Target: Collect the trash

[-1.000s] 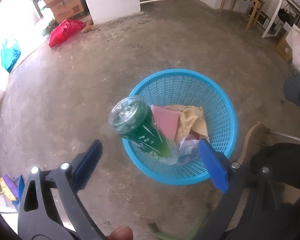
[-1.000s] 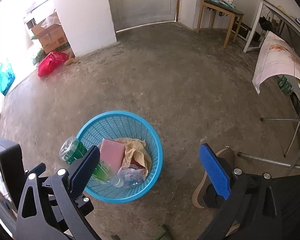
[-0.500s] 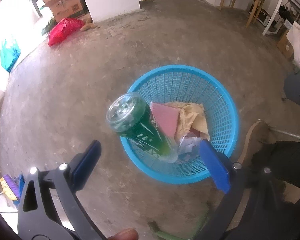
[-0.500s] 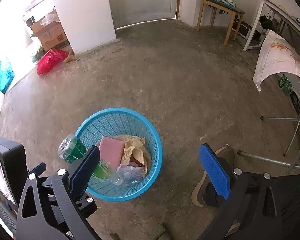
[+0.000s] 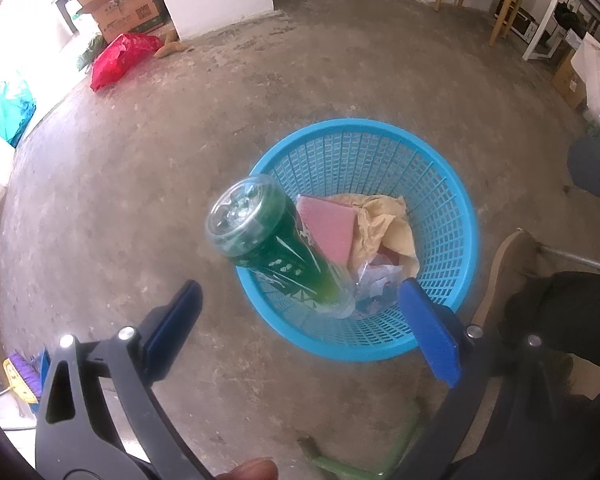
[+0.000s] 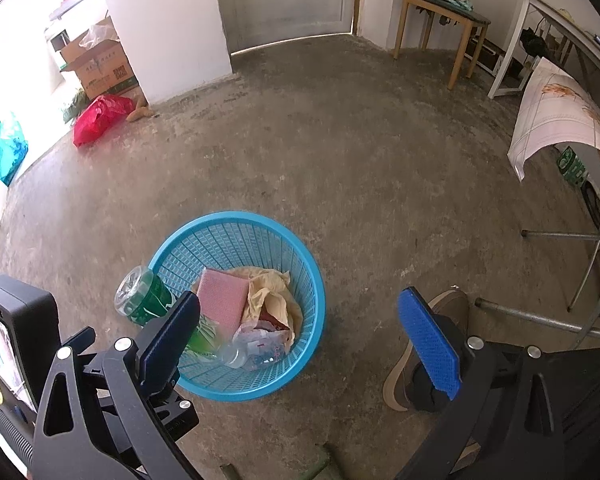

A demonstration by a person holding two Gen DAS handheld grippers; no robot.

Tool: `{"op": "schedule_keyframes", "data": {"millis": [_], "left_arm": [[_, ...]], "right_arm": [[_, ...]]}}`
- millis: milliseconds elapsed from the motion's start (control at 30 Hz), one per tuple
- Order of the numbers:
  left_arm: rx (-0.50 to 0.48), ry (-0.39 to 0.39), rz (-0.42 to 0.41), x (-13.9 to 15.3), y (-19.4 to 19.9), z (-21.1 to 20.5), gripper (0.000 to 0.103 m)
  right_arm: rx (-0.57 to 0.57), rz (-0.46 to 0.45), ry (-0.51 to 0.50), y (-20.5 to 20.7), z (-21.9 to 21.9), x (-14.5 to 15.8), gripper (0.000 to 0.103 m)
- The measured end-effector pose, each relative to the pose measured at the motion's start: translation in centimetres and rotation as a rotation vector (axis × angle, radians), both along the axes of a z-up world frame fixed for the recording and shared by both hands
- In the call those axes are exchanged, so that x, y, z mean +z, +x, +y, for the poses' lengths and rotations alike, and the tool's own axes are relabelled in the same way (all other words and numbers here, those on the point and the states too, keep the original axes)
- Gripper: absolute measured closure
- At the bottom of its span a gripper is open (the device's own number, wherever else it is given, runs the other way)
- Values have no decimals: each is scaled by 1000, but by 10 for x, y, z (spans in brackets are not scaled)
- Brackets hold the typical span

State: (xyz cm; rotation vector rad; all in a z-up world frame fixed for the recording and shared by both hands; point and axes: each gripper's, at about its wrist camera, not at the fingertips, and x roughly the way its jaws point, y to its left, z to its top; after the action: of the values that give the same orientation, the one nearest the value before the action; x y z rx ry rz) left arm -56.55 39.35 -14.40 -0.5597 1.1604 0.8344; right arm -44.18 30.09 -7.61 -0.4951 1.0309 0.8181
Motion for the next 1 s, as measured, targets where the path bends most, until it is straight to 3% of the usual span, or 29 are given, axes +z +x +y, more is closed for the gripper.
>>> {"op": "schedule_keyframes", "data": {"millis": [333, 433, 1000], "left_arm": [[-10, 9, 0, 1, 0, -2, 8], [-9, 23, 38, 0, 3, -3, 8], [-15, -3, 33, -6, 1, -9, 8]], "right_arm": [[0, -1, 2, -1, 0, -1, 6], [1, -1, 2, -1, 0, 0, 6], [1, 0, 1, -1, 1, 0, 6]]}}
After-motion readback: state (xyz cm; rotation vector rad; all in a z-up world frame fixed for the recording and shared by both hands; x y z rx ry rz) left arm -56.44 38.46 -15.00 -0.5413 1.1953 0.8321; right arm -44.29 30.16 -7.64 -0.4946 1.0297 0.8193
